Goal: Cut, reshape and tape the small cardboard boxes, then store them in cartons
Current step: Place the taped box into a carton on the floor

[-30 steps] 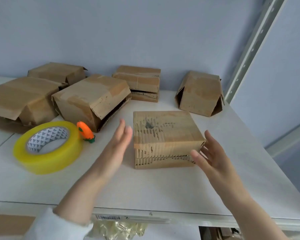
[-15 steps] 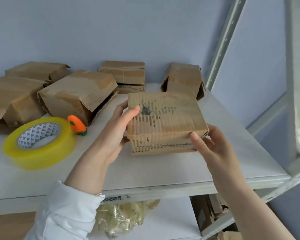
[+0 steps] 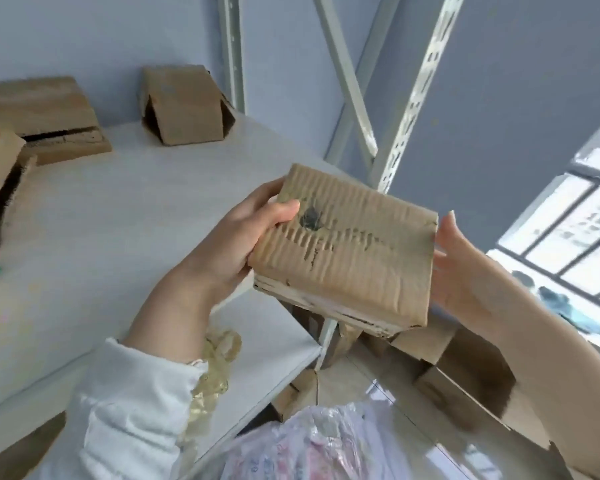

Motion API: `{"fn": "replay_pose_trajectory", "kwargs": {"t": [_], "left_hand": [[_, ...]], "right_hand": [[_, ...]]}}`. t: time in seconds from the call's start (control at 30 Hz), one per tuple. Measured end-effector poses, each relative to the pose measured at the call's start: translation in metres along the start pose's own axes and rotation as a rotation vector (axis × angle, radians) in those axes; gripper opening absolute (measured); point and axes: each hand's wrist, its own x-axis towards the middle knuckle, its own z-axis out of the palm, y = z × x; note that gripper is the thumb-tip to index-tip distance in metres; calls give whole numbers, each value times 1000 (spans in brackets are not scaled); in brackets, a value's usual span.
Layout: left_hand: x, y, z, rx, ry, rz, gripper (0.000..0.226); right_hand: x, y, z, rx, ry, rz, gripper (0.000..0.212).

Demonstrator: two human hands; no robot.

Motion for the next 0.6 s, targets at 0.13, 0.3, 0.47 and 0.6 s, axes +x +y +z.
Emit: {"fn": "replay_pose_trajectory", "kwargs": {"t": [0.13,0.3,0.47,0.6], "left_hand": [[22,-10,62,-7,-231,-76,28],[55,-40,165,-38,-476,-166,53],[76,-82,262,-12,-550,-252,67],[79,-122,347,46,-472,-302,63]], "right_hand": [[-58,7,-49,47,124,27,102],[-132,26,-119,164,397,36,87],[-193,59,-183,318,654,40,73],[-230,99,-244,478,919,66,78]]}}
